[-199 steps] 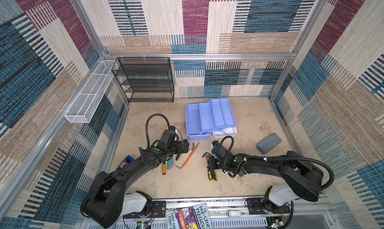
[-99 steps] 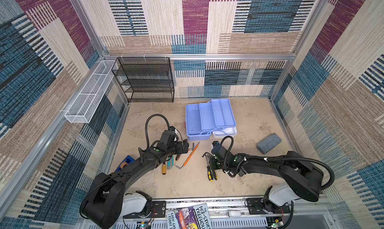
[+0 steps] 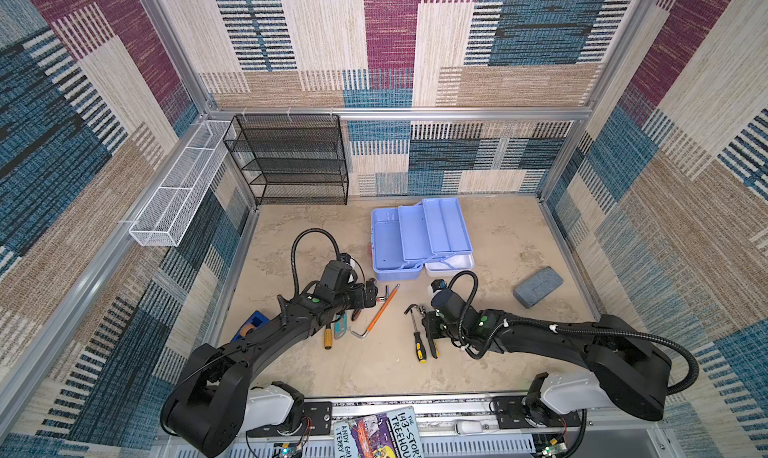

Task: Pack the tool kit
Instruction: 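Grasp the chrome ratchet wrench head with the right gripper and lift it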

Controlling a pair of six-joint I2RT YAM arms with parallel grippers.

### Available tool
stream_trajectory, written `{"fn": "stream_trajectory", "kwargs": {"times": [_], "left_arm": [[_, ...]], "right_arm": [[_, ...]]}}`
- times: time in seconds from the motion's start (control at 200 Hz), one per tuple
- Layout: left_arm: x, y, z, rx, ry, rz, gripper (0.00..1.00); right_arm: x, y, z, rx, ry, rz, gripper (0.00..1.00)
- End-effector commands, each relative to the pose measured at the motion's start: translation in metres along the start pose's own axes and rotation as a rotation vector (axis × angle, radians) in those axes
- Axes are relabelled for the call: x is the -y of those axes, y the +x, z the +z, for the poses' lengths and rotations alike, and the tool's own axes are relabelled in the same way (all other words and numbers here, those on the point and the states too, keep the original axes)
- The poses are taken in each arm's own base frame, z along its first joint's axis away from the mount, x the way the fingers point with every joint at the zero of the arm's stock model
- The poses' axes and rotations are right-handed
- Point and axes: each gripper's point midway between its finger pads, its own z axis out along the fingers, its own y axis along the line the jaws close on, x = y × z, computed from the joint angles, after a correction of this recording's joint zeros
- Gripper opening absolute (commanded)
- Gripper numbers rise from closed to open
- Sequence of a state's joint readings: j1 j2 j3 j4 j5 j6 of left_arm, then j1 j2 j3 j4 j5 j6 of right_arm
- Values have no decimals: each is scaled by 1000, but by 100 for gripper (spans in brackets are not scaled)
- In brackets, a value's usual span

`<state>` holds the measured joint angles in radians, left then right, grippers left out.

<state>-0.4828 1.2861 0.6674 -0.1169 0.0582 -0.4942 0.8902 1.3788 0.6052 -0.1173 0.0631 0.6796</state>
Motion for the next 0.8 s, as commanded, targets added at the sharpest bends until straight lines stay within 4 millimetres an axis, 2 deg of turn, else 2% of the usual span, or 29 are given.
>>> {"fn": "stream_trajectory", "kwargs": {"times": [0.0,0.195,0.396,0.796], "left_arm": [[0,-2,1,-1,-3,19,99],[-2,0,5,-28,-22,38,98],[-2,2,9,-49,-23,44,98],[0,5,17,-78,-18,54,96]], "right_arm": [[-9,-16,-7,63,-39,13,5],[-14,-42,-28,131,-82,-2,5],[-5,-73,-50,199,-51,-43,6],[6,-152,-94,354,-51,-114,7]]}}
